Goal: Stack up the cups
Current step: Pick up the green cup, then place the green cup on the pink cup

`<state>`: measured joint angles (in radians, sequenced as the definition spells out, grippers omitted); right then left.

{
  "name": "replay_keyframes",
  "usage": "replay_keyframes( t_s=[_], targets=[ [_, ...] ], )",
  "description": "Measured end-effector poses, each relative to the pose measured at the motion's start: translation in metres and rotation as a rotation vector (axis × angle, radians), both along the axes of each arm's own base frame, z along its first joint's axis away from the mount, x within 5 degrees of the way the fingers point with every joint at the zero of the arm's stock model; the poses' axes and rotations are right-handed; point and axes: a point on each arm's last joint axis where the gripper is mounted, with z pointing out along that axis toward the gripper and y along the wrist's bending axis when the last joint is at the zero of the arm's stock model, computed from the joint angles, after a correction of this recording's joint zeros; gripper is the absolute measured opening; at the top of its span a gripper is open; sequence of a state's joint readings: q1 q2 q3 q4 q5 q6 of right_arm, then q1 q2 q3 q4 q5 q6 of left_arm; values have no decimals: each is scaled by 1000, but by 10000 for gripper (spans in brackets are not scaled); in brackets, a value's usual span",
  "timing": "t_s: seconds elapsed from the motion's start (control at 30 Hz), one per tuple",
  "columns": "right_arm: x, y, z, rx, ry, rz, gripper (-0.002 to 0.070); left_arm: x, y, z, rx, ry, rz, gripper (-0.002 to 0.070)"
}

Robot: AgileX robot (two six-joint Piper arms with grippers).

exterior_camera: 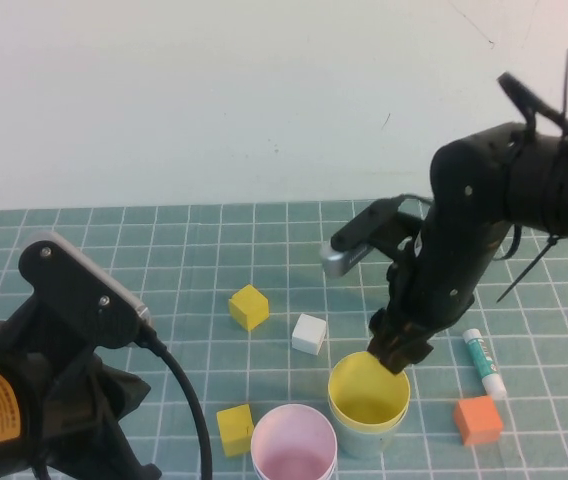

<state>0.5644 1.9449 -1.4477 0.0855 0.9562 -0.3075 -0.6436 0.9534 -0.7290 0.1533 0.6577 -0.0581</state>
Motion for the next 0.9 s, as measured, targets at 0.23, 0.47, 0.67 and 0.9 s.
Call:
replay_keyframes(
  t_s=[0.23, 0.47, 0.67, 0.9],
  targets=[
    [4, 7, -42, -13, 100, 47, 424, 0, 0, 0, 3, -3, 1, 0],
    [5, 8, -52, -20, 112, 98, 72, 0, 0, 0, 5, -4, 1, -1],
    [-4, 1, 7, 24, -5, 115, 32, 1, 1, 0, 12, -9, 0, -1],
    [-48, 1, 88, 130, -110, 252, 32, 1, 1, 0, 16, -12, -1, -1]
  ],
)
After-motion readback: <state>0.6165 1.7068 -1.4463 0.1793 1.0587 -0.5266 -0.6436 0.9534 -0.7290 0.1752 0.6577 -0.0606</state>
